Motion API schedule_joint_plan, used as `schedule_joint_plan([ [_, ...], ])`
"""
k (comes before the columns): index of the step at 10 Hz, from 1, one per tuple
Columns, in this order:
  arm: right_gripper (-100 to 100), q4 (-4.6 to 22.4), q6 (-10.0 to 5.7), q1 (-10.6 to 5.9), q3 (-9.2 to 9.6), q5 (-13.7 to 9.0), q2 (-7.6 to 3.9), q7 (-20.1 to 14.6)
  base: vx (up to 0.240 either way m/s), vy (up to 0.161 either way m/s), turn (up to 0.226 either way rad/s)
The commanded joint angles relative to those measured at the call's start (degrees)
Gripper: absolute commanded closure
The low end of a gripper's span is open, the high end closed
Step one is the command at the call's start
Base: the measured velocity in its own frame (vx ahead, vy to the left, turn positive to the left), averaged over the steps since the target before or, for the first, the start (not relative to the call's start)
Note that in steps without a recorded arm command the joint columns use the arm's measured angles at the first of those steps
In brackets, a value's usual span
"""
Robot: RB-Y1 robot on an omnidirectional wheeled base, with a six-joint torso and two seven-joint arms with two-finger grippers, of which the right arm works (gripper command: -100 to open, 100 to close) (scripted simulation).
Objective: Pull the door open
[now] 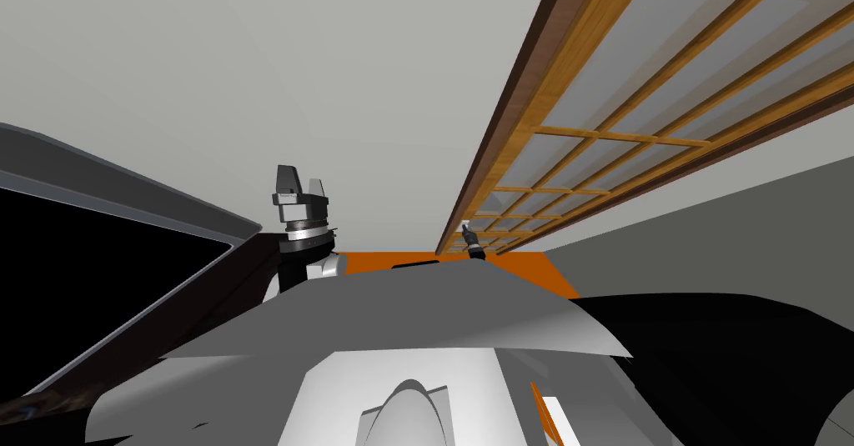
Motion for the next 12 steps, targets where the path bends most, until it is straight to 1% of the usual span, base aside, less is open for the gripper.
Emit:
schedule_joint_plan([
  [1, 100, 0.80, -0.24, -0.20, 0.48, -0.20, 0.20, -1.59, -0.024, -0.006, 0.009],
  [2, 100, 0.93, -0.20, -0.35, 0.91, -0.79, 0.12, -3.81, -0.026, -0.006, 0.023],
  [3, 100, 1.06, -0.17, -0.51, 1.33, -1.38, 0.04, -5.19, -0.038, -0.014, 0.039],
  [4, 100, 1.06, -0.17, -0.51, 1.33, -1.38, 0.04, -6.03, -0.032, -0.016, 0.014],
  [5, 100, 1.21, -0.13, -0.69, 1.83, -2.07, -0.04, -7.93, -0.036, -0.015, 0.020],
  [6, 100, 1.21, -0.13, -0.69, 1.83, -2.07, -0.04, -8.37, -0.029, -0.007, 0.012],
  [7, 100, 1.36, -0.09, -0.87, 2.32, -2.76, -0.13, -10.56, -0.026, -0.004, 0.022],
  [9, 100, 1.36, -0.09, -0.87, 2.32, -2.76, -0.13, -10.71, -0.017, -0.006, 0.006],
  [10, 100, 1.51, -0.05, -1.05, 2.82, -3.44, -0.22, -13.05, -0.019, -0.009, 0.011],
  [11, 100, 1.66, -0.01, -1.23, 3.32, -4.13, -0.31, -14.41, -0.043, -0.017, 0.053],
  [12, 100, 1.66, -0.01, -1.23, 3.32, -4.13, -0.31, -15.39, -0.038, -0.020, 0.034],
])
